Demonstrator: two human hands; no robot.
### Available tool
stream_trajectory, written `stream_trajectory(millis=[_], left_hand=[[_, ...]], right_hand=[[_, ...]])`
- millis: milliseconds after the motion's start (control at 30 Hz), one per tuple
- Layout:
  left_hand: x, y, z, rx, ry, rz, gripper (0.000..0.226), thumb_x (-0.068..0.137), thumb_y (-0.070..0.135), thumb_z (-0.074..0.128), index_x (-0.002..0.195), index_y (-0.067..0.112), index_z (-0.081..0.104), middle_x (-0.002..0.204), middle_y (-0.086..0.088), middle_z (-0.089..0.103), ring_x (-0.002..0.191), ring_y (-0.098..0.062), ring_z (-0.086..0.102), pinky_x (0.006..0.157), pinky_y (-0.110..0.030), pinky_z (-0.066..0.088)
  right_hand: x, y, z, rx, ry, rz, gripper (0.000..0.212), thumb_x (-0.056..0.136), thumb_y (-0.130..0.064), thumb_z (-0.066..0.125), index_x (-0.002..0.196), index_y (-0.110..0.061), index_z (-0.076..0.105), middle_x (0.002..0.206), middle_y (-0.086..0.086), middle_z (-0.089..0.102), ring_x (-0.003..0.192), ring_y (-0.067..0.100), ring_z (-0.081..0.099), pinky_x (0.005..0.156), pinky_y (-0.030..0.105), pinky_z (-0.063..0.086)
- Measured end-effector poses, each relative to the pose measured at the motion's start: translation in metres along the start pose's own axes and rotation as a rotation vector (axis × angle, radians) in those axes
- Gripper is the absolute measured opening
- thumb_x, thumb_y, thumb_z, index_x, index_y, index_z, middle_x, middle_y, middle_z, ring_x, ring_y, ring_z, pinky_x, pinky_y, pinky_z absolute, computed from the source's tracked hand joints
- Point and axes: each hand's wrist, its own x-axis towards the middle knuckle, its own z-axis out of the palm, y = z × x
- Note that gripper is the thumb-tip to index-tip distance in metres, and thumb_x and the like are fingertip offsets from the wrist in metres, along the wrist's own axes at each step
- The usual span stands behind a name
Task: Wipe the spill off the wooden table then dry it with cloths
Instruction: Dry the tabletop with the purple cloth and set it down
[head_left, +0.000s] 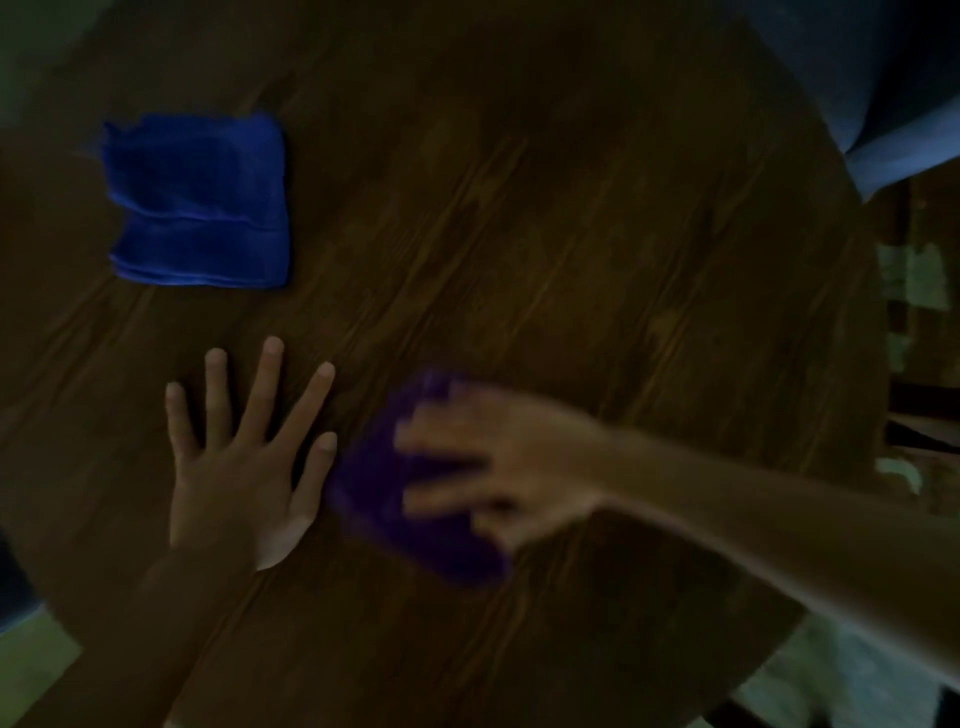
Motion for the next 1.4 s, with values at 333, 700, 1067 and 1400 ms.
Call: stream_trajectory(millis=[333,700,1067,1400], left_hand=[[-0.002,-0.001,-0.001,0.009,0.001,-0.004,0.063,0.098,0.061,0.014,0.158,0.043,0.002,0.170,-0.002,-0.004,0.154,-0.033,-0.015,0.120,-0.065,0.000],[-0.001,0.003,0.001,-0.004,-0.010,-0.053,0.064,0.097,0.063,0.012,0.157,0.046,-0.002,0.169,0.002,-0.012,0.153,-0.030,-0.021,0.120,-0.063,-0.005],[-0.002,0.004,0.004,-0.002,0.010,-0.067,0.064,0.097,0.065,0.010,0.156,0.047,-0.003,0.169,0.005,-0.013,0.153,-0.027,-0.023,0.121,-0.061,-0.007],[-0.005,0.005,0.000,-0.027,0.017,-0.073,0.062,0.096,0.067,0.003,0.154,0.050,-0.010,0.168,0.006,-0.019,0.151,-0.028,-0.025,0.121,-0.059,-0.011]], right_hand=[[0.019,0.017,-0.015,0.007,0.206,0.764,0.068,0.099,-0.053,0.043,0.163,-0.040,0.023,0.172,0.016,0.012,0.158,0.040,0.008,0.127,0.060,0.008],[-0.137,0.051,-0.012,0.013,0.285,1.112,0.057,0.102,-0.049,0.041,0.158,-0.043,0.030,0.168,0.015,0.025,0.155,0.041,0.023,0.124,0.056,0.023],[-0.165,-0.145,0.044,-0.054,-0.091,0.135,0.063,0.101,-0.061,0.040,0.160,-0.045,0.026,0.172,0.010,0.017,0.159,0.032,0.009,0.117,0.051,0.041],[-0.140,-0.085,0.042,0.118,0.424,1.895,0.061,0.103,-0.055,0.025,0.163,-0.038,0.025,0.173,0.014,0.010,0.159,0.038,0.009,0.128,0.058,0.009]])
